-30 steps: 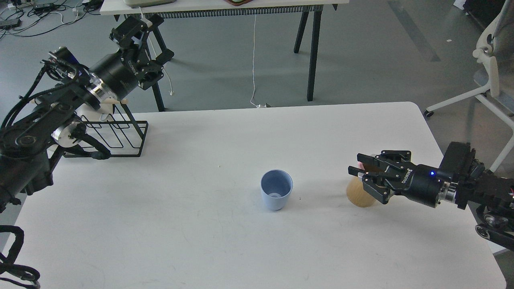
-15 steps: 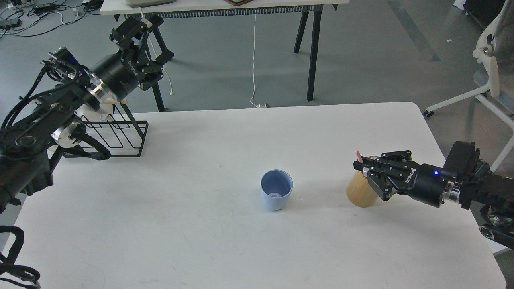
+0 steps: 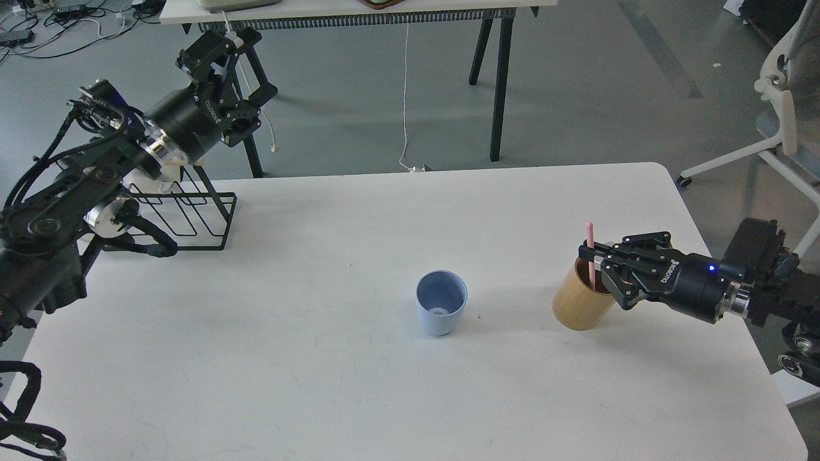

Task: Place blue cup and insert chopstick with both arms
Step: 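Lift the pink stick out of the tan cup with the right gripper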

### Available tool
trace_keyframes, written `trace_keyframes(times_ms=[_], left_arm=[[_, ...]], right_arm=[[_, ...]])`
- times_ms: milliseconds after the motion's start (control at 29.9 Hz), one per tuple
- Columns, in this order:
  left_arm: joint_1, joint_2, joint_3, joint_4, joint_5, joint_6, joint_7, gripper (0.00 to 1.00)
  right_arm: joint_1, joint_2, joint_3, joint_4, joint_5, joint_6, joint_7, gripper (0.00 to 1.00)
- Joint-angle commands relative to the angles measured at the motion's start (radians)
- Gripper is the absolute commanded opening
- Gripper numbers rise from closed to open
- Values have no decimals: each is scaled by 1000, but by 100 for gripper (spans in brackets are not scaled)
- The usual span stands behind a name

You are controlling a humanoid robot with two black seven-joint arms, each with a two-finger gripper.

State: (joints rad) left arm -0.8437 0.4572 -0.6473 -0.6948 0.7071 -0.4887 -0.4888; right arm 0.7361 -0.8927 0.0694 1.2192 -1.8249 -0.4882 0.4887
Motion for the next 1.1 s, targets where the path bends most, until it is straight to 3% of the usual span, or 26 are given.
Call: trace_keyframes(times_ms=[0, 768, 969, 1069], left_arm=[[0, 0, 0, 0, 0, 0, 0, 99], [12, -12, 8, 0, 0, 0, 0, 99], [29, -3, 6, 0, 0, 0, 0, 99], [35, 1, 3, 0, 0, 0, 0, 99]], right_arm=[[2, -17, 21, 2, 1, 0, 0, 7], [60, -61, 237, 98, 139, 0, 0, 0], [100, -42, 237, 158, 167, 0, 0, 0], [101, 26, 234, 152, 162, 0, 0, 0]])
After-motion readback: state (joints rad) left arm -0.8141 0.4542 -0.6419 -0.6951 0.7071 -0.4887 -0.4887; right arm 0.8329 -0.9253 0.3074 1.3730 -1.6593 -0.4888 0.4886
